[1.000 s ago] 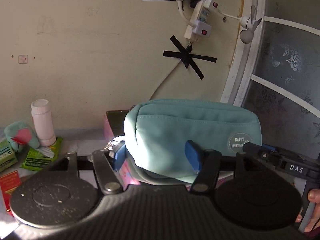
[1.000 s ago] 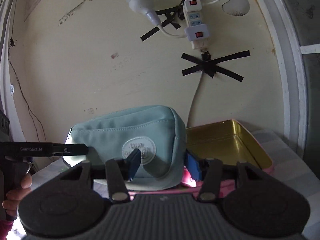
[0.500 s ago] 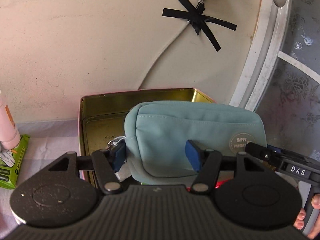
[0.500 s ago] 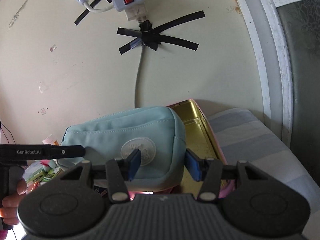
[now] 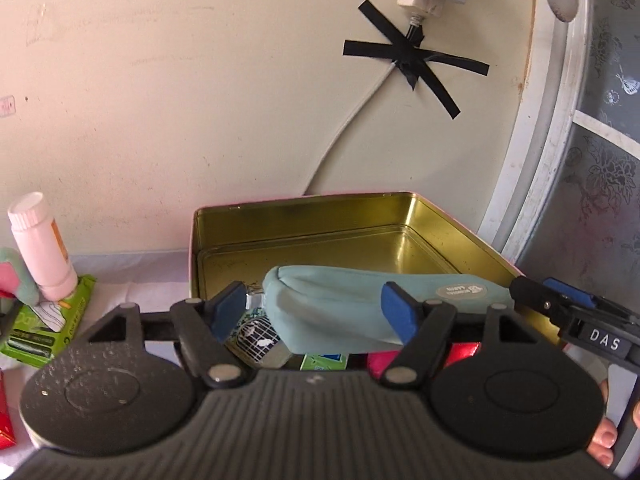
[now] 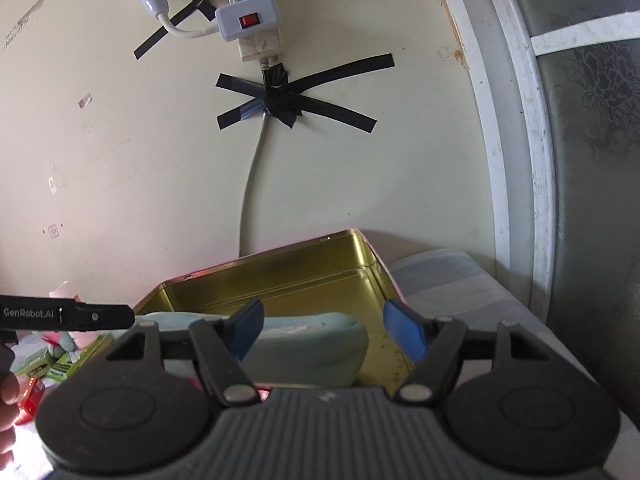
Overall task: Organize objects
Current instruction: 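Lower the pencil case into the tin and release it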
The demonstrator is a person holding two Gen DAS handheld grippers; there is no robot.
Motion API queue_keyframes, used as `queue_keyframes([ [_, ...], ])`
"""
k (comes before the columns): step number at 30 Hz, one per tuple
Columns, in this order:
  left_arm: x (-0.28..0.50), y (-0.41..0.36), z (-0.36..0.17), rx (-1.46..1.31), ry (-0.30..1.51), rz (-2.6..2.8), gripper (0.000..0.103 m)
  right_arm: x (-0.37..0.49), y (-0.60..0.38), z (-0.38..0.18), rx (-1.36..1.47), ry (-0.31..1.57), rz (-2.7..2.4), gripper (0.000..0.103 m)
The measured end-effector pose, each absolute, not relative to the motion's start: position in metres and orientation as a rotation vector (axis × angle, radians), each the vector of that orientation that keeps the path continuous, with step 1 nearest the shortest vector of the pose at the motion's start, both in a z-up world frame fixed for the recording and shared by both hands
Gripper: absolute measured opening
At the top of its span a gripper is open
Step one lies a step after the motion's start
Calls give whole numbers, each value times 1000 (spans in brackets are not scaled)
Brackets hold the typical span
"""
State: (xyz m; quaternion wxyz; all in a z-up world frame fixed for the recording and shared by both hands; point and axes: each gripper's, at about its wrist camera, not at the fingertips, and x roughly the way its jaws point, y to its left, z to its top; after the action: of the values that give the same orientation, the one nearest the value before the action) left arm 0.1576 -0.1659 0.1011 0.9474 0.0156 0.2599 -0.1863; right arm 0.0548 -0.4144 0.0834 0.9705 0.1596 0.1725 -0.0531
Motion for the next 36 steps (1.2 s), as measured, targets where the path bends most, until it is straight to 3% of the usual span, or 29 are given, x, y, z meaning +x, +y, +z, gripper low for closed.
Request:
queue_keyframes([
  [17,67,-122,102,114,436,-266,83,-34,-317,95,304,235,-58,69],
  [36,48,-23,36,90,564,-94,84,-48,-237,42,287,455,77,71],
])
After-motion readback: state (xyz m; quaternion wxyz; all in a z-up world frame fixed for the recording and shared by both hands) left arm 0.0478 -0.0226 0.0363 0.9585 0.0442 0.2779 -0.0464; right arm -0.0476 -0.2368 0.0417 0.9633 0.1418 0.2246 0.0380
